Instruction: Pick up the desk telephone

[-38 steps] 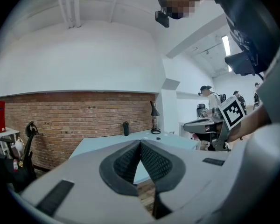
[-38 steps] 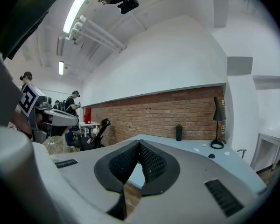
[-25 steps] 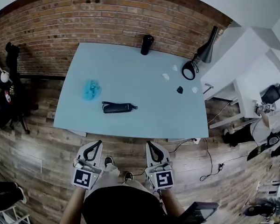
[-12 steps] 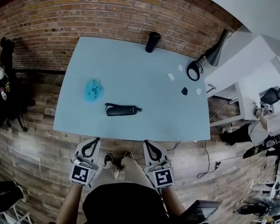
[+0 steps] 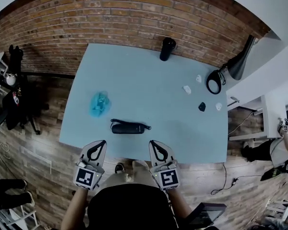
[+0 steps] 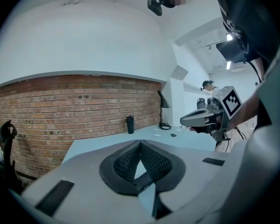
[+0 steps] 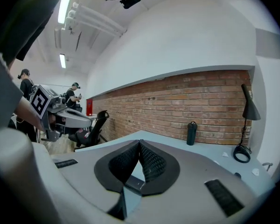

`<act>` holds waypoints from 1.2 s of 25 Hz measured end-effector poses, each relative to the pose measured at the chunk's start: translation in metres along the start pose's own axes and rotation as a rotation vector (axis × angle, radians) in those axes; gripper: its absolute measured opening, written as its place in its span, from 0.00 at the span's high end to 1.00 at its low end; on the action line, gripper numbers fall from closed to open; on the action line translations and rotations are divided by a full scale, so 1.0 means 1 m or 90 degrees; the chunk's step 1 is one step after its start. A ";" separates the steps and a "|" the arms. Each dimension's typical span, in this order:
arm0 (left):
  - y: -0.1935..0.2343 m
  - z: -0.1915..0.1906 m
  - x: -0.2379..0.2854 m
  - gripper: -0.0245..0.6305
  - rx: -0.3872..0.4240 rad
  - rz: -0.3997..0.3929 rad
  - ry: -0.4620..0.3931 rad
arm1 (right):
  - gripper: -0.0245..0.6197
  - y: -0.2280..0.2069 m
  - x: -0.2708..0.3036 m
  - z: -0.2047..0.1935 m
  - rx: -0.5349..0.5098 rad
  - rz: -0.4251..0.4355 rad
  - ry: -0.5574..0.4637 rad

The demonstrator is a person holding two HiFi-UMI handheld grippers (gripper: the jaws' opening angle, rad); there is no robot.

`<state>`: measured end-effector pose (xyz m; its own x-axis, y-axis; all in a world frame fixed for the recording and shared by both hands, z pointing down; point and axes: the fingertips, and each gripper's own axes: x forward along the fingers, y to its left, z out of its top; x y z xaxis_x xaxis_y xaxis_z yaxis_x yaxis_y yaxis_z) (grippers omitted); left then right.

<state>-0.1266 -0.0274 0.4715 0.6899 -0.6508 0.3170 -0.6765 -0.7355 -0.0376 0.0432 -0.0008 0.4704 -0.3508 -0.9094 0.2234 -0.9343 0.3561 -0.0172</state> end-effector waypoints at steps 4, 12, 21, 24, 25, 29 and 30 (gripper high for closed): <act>0.000 0.012 0.030 0.94 0.000 -0.007 0.012 | 0.95 -0.029 0.025 -0.001 0.004 0.068 -0.010; 0.014 -0.036 0.070 0.94 0.050 -0.042 0.099 | 0.91 -0.041 0.063 -0.042 -0.134 0.188 0.073; 0.003 -0.116 0.115 0.71 0.164 -0.263 0.257 | 0.80 -0.026 0.091 -0.132 -0.249 0.308 0.277; -0.005 -0.147 0.119 0.58 0.213 -0.351 0.328 | 0.78 -0.017 0.097 -0.154 -0.235 0.362 0.328; -0.006 -0.157 0.120 0.56 0.233 -0.369 0.350 | 0.77 -0.014 0.099 -0.160 -0.235 0.375 0.342; -0.004 -0.186 0.123 0.54 0.275 -0.402 0.403 | 0.68 -0.013 0.106 -0.181 -0.281 0.407 0.392; -0.002 -0.190 0.125 0.50 0.273 -0.403 0.411 | 0.67 -0.012 0.108 -0.186 -0.297 0.418 0.405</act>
<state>-0.0880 -0.0714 0.6916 0.5333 0.0174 0.8458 0.0047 -0.9998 0.0177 0.0289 -0.0633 0.6758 -0.5575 -0.2712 0.7846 -0.4052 0.9138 0.0279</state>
